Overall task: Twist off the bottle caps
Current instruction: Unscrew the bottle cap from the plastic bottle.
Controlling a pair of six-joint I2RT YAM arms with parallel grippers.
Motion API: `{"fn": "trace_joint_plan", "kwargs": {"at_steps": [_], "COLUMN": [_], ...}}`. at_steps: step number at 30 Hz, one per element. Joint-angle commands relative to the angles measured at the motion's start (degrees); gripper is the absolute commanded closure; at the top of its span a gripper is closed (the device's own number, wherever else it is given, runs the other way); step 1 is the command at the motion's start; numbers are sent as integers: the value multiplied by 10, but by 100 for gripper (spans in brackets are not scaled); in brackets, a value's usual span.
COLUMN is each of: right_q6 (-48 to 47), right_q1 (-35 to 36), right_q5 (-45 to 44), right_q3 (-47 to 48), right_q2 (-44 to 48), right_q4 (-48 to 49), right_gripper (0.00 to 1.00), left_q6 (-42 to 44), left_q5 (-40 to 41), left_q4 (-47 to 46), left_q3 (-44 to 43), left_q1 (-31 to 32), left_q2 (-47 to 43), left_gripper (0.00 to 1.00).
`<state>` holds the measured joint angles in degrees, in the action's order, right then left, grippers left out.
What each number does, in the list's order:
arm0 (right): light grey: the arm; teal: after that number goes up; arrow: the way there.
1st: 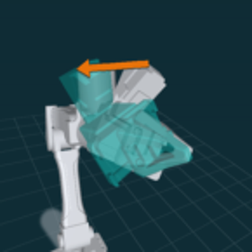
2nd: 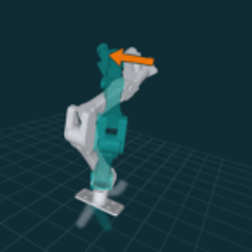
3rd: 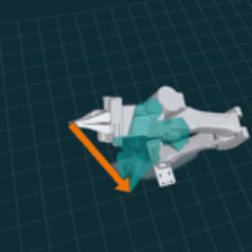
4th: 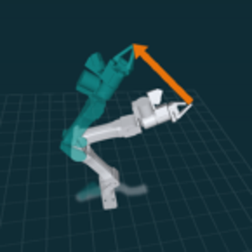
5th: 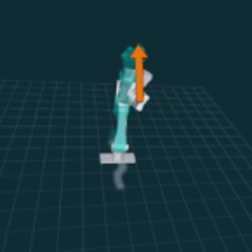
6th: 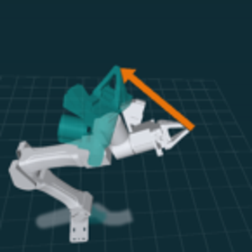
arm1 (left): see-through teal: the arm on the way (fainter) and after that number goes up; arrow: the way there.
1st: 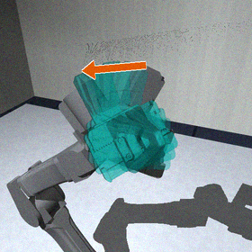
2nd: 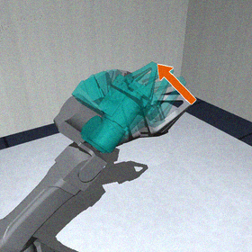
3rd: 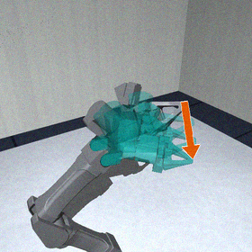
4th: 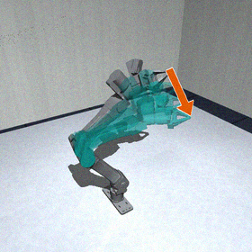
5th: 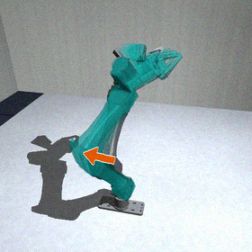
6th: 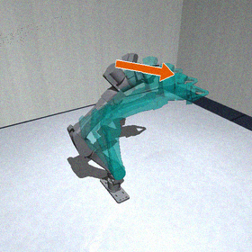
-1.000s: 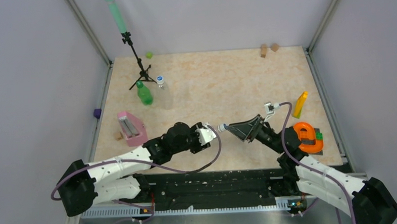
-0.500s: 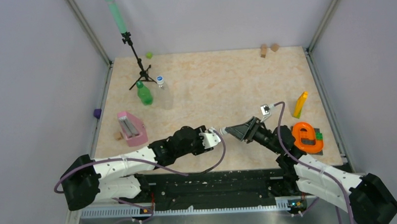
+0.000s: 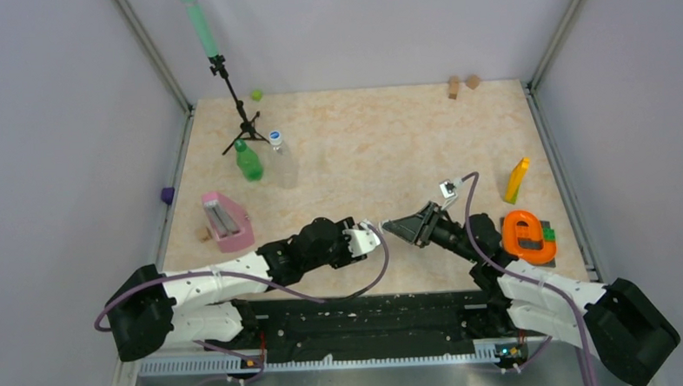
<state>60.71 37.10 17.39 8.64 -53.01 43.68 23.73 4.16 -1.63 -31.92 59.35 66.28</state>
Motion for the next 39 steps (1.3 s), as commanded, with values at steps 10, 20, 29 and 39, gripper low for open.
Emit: {"fn": "trace_joint_plan", "kwargs": {"at_steps": [10,20,29,39], "right_q6": [-189,-217,-254,-161], "right_q1": [2,21,78,77], "right_q5": [94,102,68,-67], "right_q3": [19,-54,-9,19], "right_q2": [16,30,-29,6], "right_q4": [-6,158,132,15], "right_gripper": [100,100,95,37], "left_q6": [-51,-85,-76,-104], "left_q5": [-287,-606,-599,-330], "left_q4": [-2,-35,10,59], "left_q3": [-37,-26,-62,-44], "left_q1": [-60,-174,-184,-168], "left_q2": [9,14,25,-13], "left_gripper": [100,100,100,100]}}
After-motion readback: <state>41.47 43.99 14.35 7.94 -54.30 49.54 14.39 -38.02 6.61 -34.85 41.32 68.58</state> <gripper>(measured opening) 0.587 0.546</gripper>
